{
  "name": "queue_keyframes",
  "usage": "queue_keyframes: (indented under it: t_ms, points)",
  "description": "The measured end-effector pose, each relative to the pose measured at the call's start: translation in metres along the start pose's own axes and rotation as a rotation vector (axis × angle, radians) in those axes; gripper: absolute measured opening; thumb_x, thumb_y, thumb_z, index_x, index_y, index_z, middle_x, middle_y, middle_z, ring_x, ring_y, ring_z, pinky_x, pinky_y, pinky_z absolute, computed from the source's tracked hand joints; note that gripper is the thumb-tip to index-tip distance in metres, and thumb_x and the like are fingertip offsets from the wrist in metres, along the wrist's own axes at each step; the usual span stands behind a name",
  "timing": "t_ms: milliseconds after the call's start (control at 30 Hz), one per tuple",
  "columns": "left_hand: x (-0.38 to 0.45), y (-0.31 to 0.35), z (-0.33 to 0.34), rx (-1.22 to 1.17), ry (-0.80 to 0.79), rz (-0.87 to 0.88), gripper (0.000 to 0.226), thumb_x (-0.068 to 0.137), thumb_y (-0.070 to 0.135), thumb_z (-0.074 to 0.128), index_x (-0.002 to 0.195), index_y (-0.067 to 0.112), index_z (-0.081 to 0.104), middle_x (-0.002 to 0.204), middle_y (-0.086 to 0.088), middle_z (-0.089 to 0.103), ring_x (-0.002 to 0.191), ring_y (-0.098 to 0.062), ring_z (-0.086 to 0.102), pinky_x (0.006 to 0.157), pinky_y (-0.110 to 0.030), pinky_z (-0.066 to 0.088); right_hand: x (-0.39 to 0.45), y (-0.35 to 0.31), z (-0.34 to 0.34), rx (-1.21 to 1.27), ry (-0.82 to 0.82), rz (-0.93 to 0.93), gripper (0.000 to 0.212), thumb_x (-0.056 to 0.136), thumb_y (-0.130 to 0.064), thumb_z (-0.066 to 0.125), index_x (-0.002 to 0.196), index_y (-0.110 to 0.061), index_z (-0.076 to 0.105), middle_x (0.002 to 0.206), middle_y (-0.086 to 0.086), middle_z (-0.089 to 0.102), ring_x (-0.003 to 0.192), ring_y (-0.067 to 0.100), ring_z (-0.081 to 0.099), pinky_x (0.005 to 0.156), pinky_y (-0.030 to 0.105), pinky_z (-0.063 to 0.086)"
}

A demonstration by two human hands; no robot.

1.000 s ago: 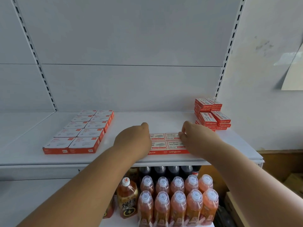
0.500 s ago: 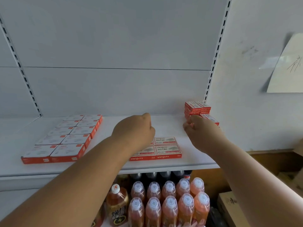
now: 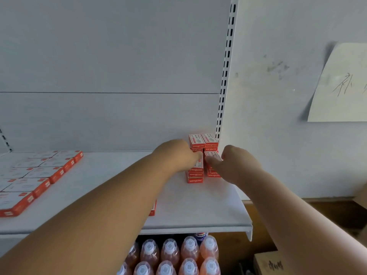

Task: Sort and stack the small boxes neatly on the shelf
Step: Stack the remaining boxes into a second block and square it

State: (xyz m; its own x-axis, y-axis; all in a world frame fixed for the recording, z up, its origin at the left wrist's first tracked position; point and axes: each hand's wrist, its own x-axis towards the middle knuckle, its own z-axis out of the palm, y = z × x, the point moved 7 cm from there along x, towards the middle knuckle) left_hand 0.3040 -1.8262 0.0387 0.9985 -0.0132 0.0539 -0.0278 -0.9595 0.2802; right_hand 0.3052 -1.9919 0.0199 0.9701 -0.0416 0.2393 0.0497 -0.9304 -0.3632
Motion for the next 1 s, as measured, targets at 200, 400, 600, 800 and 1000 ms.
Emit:
queue_keyframes:
  t_ms: [200, 400, 600, 800, 1000]
  points:
    - [0.001, -0.003, 0.013, 0.101, -0.02, -0.087, 0.05, 0.09, 0.061, 0.052, 0.066, 0.017, 0.052, 0.066, 0.0, 0.053, 0.061, -0.014, 0.051, 0.049, -0.027, 0.03, 0.009, 0.017, 0.005, 0.13, -0.114, -0.028, 0.044, 0.083, -0.055, 0.058, 0.062, -0.016, 0.053, 0.051, -0.002, 0.051, 0.044, 0.015, 0.047, 0.041, 0.023, 0.029]
    - [-0.022, -0.019, 0.002, -0.321, 0.057, -0.139, 0.017, 0.093, 0.039, 0.061, 0.093, 0.023, 0.06, 0.069, 0.001, 0.067, 0.058, -0.014, 0.064, 0.056, -0.027, 0.043, 0.005, 0.021, 0.0, 0.437, -0.077, -0.058, 0.013, 0.089, -0.038, 0.059, 0.084, -0.026, 0.057, 0.068, -0.005, 0.066, 0.052, 0.014, 0.063, 0.043, 0.024, 0.041]
    - [-0.051, -0.043, -0.029, -0.503, 0.267, -0.028, 0.008, 0.096, 0.029, 0.06, 0.095, 0.036, 0.057, 0.083, 0.012, 0.066, 0.059, -0.003, 0.067, 0.056, -0.028, 0.053, -0.008, -0.003, -0.011, 0.83, -0.022, -0.09, 0.007, 0.093, -0.032, 0.06, 0.088, -0.029, 0.057, 0.065, -0.007, 0.069, 0.044, 0.003, 0.06, 0.035, 0.021, 0.039]
    - [-0.072, -0.112, -0.059, -0.514, 0.351, -0.02, 0.016, 0.094, 0.023, 0.064, 0.095, 0.038, 0.068, 0.08, 0.018, 0.065, 0.063, -0.006, 0.058, 0.058, -0.026, 0.043, -0.026, -0.057, -0.006, 0.807, -0.029, -0.162, 0.014, 0.091, -0.021, 0.062, 0.085, -0.032, 0.057, 0.073, -0.005, 0.067, 0.064, 0.018, 0.068, 0.041, 0.021, 0.041]
    - [-0.065, -0.185, -0.048, -0.57, 0.207, -0.138, 0.016, 0.095, 0.018, 0.063, 0.095, 0.03, 0.073, 0.09, 0.011, 0.071, 0.079, -0.007, 0.063, 0.062, -0.024, 0.043, -0.036, -0.113, 0.025, 0.54, -0.157, -0.181, 0.009, 0.091, -0.029, 0.063, 0.084, -0.025, 0.061, 0.071, 0.001, 0.07, 0.039, 0.004, 0.051, 0.034, 0.017, 0.033]
